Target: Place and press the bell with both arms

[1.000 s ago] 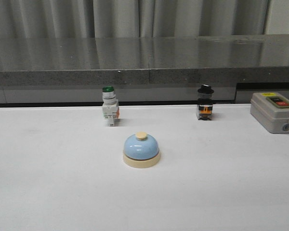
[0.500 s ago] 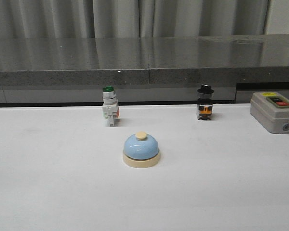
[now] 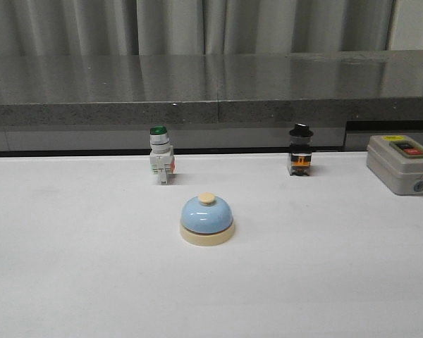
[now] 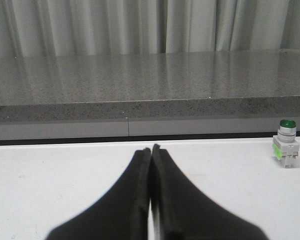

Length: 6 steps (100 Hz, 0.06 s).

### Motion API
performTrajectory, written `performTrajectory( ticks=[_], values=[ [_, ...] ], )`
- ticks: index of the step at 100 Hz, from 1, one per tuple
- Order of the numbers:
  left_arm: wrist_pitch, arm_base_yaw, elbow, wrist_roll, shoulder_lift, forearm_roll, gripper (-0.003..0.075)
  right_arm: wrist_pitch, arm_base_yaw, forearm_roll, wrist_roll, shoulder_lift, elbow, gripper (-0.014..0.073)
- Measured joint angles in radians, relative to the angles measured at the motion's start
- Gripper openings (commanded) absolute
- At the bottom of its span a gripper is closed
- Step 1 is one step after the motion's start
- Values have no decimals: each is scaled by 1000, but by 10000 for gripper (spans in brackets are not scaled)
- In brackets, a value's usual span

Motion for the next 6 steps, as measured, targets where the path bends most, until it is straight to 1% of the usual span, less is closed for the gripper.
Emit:
performTrajectory(
  ticks=[6],
  values=[
    [0, 0, 0, 0, 0, 0, -19, 0, 0, 0, 0, 0, 0, -68]
  ],
)
